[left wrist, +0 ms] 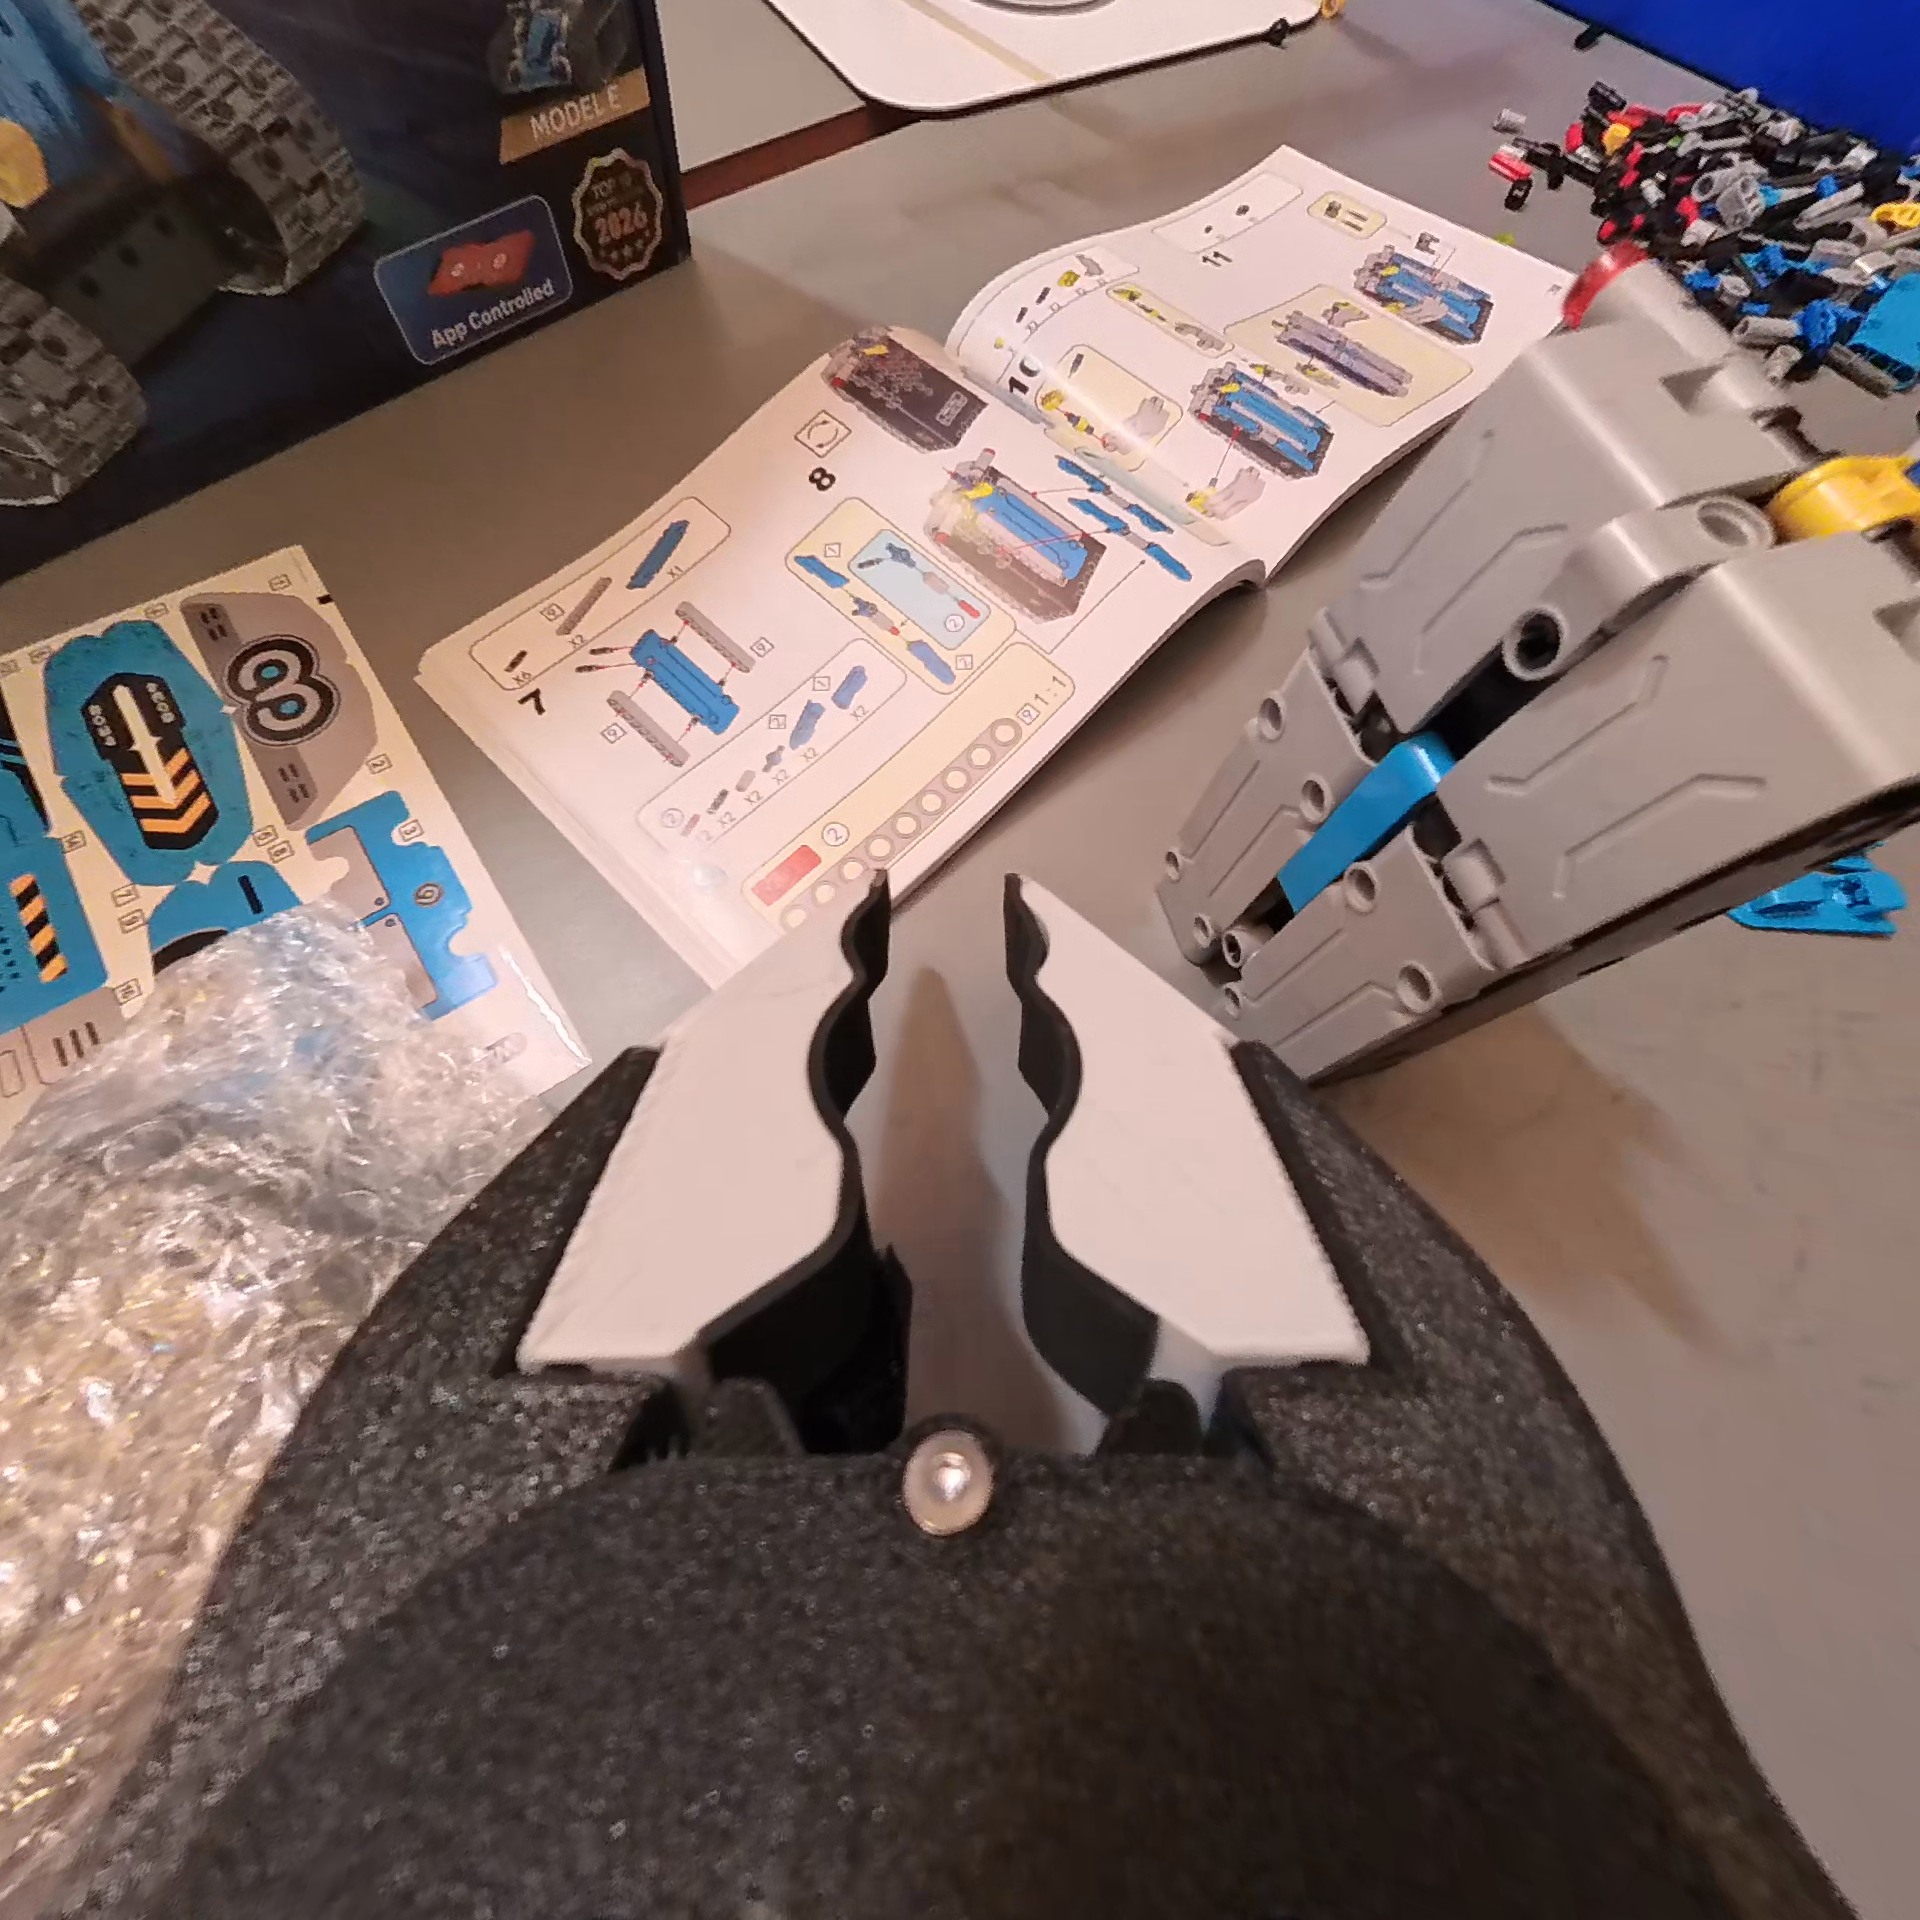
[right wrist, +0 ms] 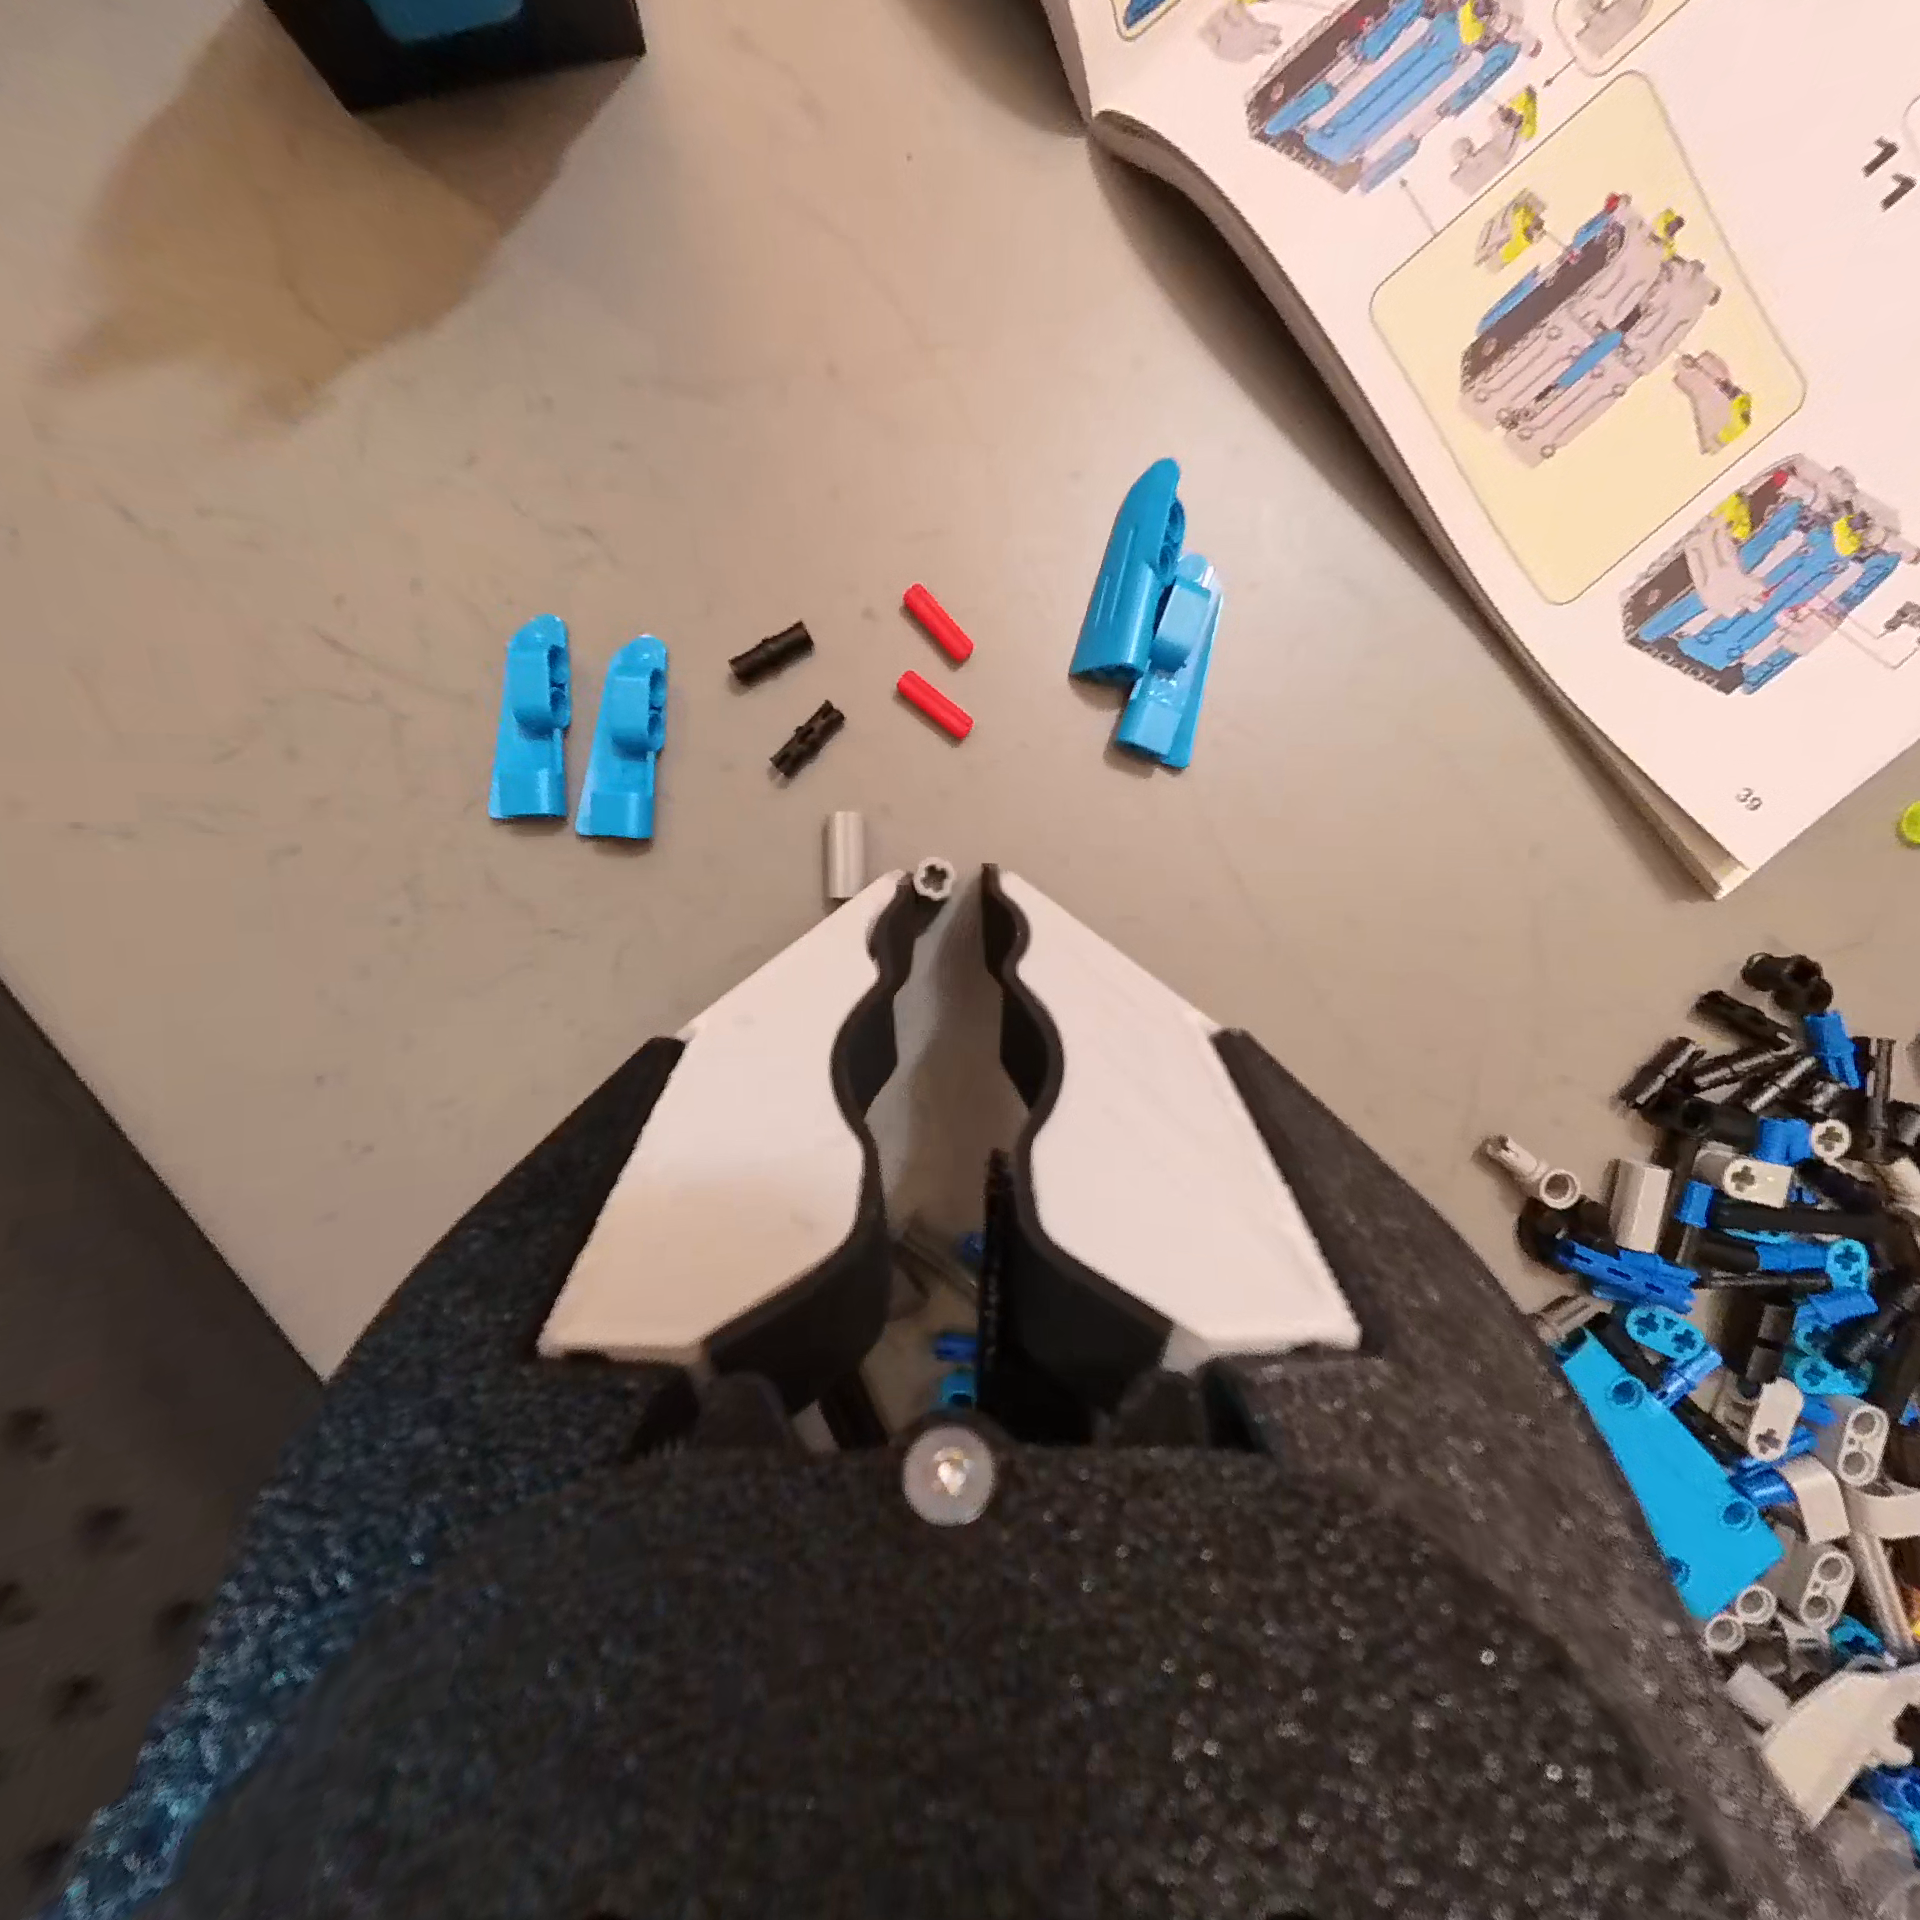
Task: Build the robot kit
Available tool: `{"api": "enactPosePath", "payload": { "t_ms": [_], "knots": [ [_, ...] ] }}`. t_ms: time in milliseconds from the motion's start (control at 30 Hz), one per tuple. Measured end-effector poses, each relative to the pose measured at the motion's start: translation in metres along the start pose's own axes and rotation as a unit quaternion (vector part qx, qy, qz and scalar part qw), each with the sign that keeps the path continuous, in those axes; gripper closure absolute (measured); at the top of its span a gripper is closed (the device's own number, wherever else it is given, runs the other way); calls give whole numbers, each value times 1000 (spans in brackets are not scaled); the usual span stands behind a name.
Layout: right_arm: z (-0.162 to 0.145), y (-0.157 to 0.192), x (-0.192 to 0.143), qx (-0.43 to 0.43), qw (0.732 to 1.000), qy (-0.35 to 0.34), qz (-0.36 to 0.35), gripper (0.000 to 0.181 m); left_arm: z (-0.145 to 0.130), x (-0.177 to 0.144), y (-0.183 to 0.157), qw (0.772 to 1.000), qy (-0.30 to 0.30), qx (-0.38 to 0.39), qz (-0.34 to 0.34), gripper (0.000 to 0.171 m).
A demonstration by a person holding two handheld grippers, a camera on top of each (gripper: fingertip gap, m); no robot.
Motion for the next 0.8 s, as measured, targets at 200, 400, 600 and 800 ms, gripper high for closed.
{"api": "enactPosePath", "payload": {
  "t_ms": [200, 400, 600, 800],
  "knots": [
    [1, -1, -16, 30, 999, -26, -4, 161, 0, 0, 1, 1000, 0, -3, 2, 150],
    [-26, -9, -62, 175, 980, -91, -40, 156, 0, 0, -2, 1000, 1, 10, 3, 150],
    [-86, 3, -109, 276, 932, -212, -104, 149, -1, 1, -6, 1000, 2, 28, 13, 150],
    [-145, 19, -140, 328, 891, -224, -223, 148, -1, 1, -6, 999, 3, 29, 14, 150]
  ]
}}
Point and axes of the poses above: each gripper's, where its closed fingertips meet, x out along the fingers, z out of its top, y = z × x across the jaws, the point moved 10 cm from there along -x, back along the fingers, and after that the axes turned 3 degrees about -x, right-handed, at the moved point
